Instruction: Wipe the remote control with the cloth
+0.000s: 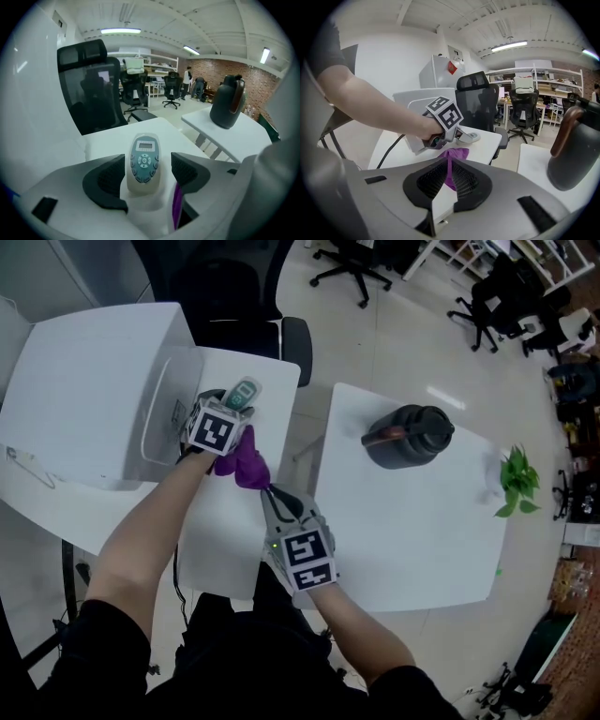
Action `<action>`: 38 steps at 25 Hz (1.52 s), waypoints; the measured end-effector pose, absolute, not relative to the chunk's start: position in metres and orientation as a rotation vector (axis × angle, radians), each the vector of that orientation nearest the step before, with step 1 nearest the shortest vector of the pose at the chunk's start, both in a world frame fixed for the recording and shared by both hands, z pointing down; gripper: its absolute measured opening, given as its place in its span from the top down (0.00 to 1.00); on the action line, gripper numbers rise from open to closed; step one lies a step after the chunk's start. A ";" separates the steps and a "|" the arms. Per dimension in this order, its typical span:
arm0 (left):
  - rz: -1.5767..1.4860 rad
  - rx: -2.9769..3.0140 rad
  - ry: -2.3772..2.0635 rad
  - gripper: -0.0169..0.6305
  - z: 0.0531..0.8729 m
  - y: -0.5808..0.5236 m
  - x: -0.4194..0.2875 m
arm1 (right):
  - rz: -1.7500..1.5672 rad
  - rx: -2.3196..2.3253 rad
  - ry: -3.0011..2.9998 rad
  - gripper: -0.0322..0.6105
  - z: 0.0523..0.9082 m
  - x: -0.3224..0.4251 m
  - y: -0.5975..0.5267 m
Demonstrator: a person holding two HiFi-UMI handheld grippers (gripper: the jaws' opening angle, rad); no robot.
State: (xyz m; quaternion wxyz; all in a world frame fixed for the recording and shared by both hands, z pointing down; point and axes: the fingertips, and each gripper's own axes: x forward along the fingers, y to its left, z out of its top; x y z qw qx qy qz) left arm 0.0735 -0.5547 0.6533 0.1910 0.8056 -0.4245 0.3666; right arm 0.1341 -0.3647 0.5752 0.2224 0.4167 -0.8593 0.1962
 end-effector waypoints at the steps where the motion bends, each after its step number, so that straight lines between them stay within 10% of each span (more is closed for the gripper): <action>1: 1.036 2.260 -1.182 0.51 0.658 -0.557 0.074 | 0.545 1.149 -2.372 0.88 0.577 0.136 -0.365; 20: 0.934 2.286 -1.189 0.56 0.633 -0.535 0.084 | 0.506 1.143 -2.379 0.88 0.576 0.139 -0.380; 30: 0.717 2.372 -1.283 0.56 0.534 -0.444 0.076 | 0.482 1.016 -2.299 0.46 0.623 0.099 -0.414; 38: 0.752 2.343 -1.355 0.56 0.516 -0.388 0.042 | 0.523 0.977 -2.201 0.45 0.666 0.070 -0.439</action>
